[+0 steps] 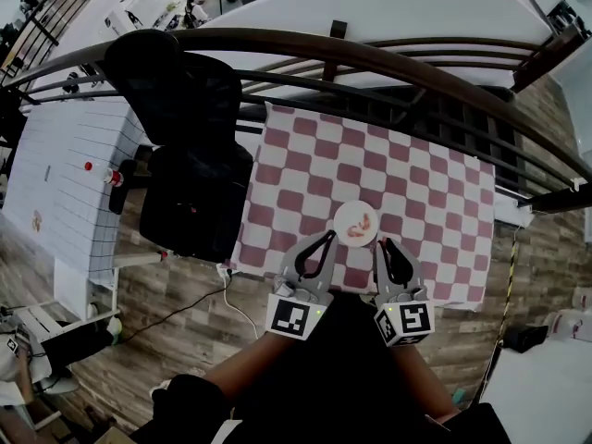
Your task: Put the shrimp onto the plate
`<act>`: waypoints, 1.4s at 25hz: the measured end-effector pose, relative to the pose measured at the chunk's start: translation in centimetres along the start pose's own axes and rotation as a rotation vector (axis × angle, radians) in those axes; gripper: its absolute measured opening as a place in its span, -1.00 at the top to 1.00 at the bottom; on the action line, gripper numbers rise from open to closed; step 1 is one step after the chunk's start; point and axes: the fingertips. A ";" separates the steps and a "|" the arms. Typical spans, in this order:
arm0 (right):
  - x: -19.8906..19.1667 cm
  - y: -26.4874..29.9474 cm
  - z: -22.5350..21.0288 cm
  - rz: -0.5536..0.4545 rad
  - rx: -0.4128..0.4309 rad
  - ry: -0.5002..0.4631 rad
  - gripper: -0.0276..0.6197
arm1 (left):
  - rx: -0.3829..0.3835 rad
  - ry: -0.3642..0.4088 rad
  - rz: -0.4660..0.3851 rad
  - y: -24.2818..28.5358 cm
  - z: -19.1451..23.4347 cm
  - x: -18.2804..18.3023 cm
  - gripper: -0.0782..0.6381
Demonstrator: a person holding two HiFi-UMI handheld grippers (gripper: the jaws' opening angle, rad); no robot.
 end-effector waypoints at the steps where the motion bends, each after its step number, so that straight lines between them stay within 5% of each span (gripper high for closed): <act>1: -0.1 0.9 -0.5 0.005 0.008 0.003 0.75 | 0.011 0.004 -0.001 0.7 0.2 -0.1 0.76; 7: -1.9 5.1 -2.6 0.067 0.068 0.002 0.75 | 0.050 0.058 0.039 3.3 1.1 -1.1 0.76; 21: -9.2 12.0 -3.5 0.240 0.168 -0.064 0.75 | 0.106 0.017 0.096 7.5 3.9 -4.4 0.76; 35: -18.3 15.3 -4.1 0.425 0.209 -0.085 0.75 | 0.076 -0.004 0.162 9.4 4.0 -6.5 0.76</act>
Point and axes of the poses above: the fingertips, and each gripper's own axes: y forward along the fingers, z to its left, x out of its top, and after that the axes turned 6 degrees about -x, right-handed
